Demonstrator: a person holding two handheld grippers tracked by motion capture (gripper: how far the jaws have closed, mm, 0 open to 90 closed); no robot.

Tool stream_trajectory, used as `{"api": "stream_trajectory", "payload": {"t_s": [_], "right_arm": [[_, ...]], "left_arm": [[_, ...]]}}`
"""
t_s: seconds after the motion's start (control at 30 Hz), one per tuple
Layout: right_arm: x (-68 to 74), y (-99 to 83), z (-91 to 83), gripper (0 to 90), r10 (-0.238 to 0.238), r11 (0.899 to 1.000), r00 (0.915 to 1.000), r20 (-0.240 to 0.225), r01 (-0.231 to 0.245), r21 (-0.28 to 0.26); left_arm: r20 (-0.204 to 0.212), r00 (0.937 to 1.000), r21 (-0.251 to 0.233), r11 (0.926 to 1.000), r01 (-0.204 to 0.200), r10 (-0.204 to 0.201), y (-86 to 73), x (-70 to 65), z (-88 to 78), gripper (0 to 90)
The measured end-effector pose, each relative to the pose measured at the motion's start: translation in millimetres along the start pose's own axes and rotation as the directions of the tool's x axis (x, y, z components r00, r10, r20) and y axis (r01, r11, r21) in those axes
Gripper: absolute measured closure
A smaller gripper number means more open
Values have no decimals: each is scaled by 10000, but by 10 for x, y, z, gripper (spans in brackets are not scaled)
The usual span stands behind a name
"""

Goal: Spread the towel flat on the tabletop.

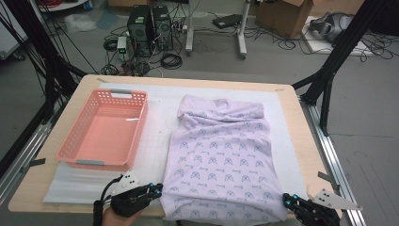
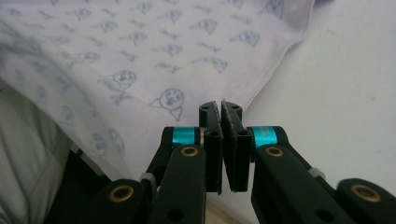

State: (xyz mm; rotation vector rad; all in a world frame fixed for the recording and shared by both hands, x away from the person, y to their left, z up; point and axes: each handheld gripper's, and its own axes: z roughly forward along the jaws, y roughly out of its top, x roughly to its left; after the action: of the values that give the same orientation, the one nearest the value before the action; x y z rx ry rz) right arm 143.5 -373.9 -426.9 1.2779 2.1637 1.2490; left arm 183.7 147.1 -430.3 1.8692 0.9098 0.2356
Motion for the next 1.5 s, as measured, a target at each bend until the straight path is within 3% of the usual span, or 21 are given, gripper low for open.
{"api": "stream_trajectory", "payload": {"t_s": [0.13, 0.37, 0.47, 0.53, 0.63, 0.73, 0.83, 1.0, 1.07, 1.13, 1.17, 1.23, 1.3, 1.33, 1.5], "right_arm": [[-35, 60, 13, 873, -76, 9996, 9997, 220, 82, -259], [-242, 203, 407, 872, -23, 9998, 9931, 1174, 45, -179], [-285, 270, 506, 872, 125, 9995, 9883, 1520, -81, -300], [-292, 279, 558, 856, 222, 9996, 9879, 1534, -189, -229], [-263, 252, 542, 700, 349, 9993, 9868, 1579, -319, -214], [-239, 198, 448, 640, 522, 9983, 9891, 1380, -481, -327], [-183, 110, 372, 624, 398, 9991, 9928, 1130, -377, -208], [-131, -38, 389, 616, 139, 9986, 9972, 729, -175, 496], [-108, -49, 380, 644, 62, 9989, 9984, 558, -88, 459], [-78, -56, 374, 693, -32, 9984, 9981, 623, -3, 560], [-63, -64, 369, 743, -165, 9982, 9974, 704, 123, 588], [-62, -64, 356, 853, -206, 9978, 9983, 543, 172, 640], [-56, -61, 350, 868, -255, 9976, 9980, 581, 217, 651], [-55, -58, 345, 870, -250, 9975, 9981, 558, 212, 668], [-50, -71, 248, 873, -155, 9988, 9991, 390, 137, 480]], "left_arm": [[-344, 9994, -121, 9999, -53, 48, 69, 54, 95, 872], [-1214, 9924, -111, 9998, 190, -202, 224, 236, 419, 872], [-1325, 9898, 20, 9986, 538, -530, 204, 301, 524, 866], [-1202, 9897, 93, 9968, 799, -782, 161, 311, 546, 814], [-905, 9897, 35, 9937, 1117, -1109, 122, 318, 509, 590], [-623, 9922, -14, 9941, 1085, -1084, 79, 294, 424, 520], [-174, 9931, 7, 9932, 1164, -1163, -3, 274, 348, 505], [125, 9945, 291, 9942, 1033, -1037, -101, 208, 334, 502], [169, 9960, 292, 9958, 867, -873, -113, 177, 341, 502], [70, 9981, 182, 9980, 611, -612, -137, 145, 351, 515], [-252, 9992, 109, 9995, 302, -299, -154, 116, 351, 549], [-1055, 9936, 138, 9991, -393, 405, -171, 66, 351, 704], [-819, 9966, 538, 9985, -33, 77, -119, 67, 343, 878], [-894, 9957, 616, 9979, -180, 235, -114, 46, 336, 881], [-540, 9985, 469, 9988, 101, -76, -123, 44, 213, 884]]}}
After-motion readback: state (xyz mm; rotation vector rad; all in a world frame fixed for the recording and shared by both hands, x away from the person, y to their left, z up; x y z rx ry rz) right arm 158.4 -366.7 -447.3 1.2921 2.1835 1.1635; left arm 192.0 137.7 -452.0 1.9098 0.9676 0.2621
